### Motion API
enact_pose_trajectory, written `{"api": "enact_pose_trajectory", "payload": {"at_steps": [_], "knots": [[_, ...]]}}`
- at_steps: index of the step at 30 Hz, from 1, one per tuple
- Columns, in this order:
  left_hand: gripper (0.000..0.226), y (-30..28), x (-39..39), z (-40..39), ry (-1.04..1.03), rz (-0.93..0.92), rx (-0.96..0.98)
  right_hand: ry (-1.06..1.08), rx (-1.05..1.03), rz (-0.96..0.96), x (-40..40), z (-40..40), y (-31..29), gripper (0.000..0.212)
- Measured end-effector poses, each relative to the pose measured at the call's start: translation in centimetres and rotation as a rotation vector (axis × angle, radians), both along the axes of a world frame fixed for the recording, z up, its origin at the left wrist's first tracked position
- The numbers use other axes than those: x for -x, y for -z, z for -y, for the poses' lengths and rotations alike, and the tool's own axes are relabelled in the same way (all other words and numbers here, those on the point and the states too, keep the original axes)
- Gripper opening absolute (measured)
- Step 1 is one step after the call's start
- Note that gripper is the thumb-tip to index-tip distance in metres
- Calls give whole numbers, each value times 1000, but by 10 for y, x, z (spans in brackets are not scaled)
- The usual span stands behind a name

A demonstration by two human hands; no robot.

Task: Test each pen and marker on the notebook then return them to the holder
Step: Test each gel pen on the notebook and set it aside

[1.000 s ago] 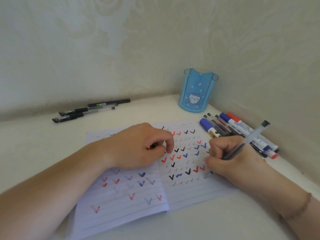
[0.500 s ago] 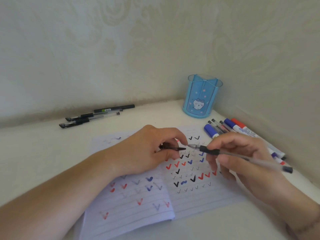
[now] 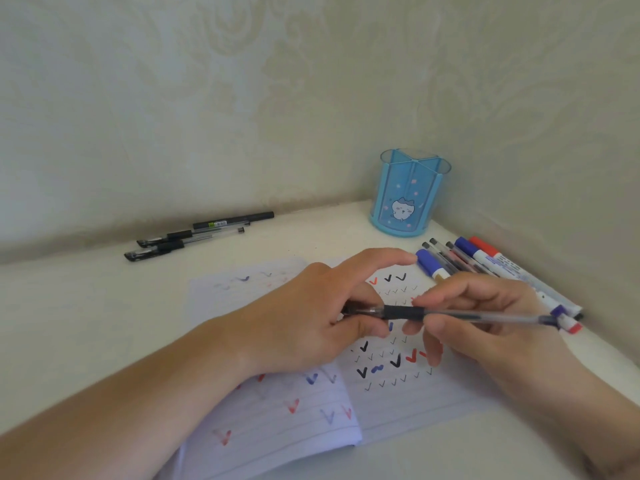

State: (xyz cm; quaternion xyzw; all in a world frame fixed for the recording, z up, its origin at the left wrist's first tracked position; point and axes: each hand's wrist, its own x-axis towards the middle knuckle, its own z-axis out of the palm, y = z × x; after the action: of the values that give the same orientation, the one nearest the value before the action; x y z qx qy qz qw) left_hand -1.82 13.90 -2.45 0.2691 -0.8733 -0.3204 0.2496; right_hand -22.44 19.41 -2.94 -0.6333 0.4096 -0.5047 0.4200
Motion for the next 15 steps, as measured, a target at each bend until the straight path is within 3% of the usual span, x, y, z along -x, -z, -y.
{"api": "enact_pose_trajectory", "payload": {"at_steps": [5, 15], "knots": [[73, 1, 1, -2, 12, -30, 26, 35, 15, -4, 1, -2, 3, 40], [71, 8, 1, 0, 38, -150, 62, 101, 132, -85, -4, -8, 5, 34]]}}
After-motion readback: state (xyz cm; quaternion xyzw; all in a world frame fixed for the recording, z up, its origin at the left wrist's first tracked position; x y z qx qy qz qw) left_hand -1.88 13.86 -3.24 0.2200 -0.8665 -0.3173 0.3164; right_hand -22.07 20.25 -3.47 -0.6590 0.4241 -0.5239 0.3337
